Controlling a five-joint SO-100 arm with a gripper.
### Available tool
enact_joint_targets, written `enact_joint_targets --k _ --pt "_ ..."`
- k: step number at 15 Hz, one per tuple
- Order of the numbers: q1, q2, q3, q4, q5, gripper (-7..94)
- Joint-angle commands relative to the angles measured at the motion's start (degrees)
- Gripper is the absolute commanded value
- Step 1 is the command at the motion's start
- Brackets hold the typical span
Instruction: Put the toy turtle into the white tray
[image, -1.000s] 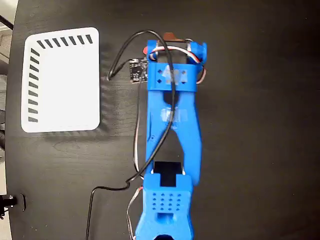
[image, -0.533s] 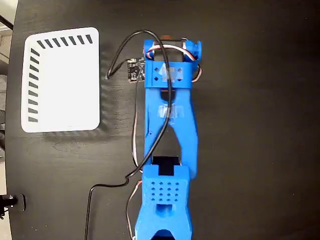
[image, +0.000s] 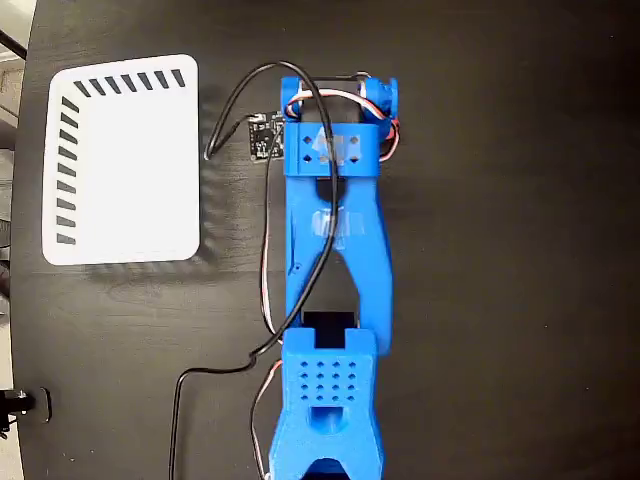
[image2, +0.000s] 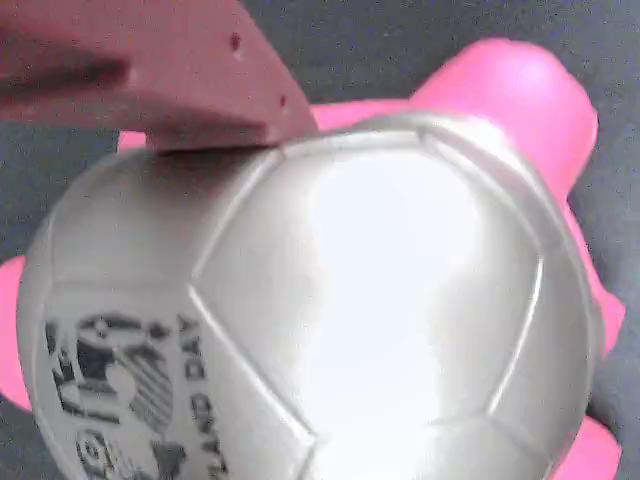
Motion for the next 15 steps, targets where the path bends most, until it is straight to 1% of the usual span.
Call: enact_joint_targets --k 1,4,8,10,12,13,15 --pt "0.26 2.72 -2.11 -0.35 0.00 -4" --pt "0.09 10.90 3.08 0.18 0.00 -4" --pt "-0.79 30.50 15.12 0.35 1.14 -4" --pt "-4.48 38.14 18.72 1.32 2.90 -4" --pt "-10.28 42.89 19.34 2.37 5.27 -4" --pt "-13.36 44.03 18.98 2.37 6.77 -1" --pt "-20.13 44.03 17.23 2.29 9.93 -1"
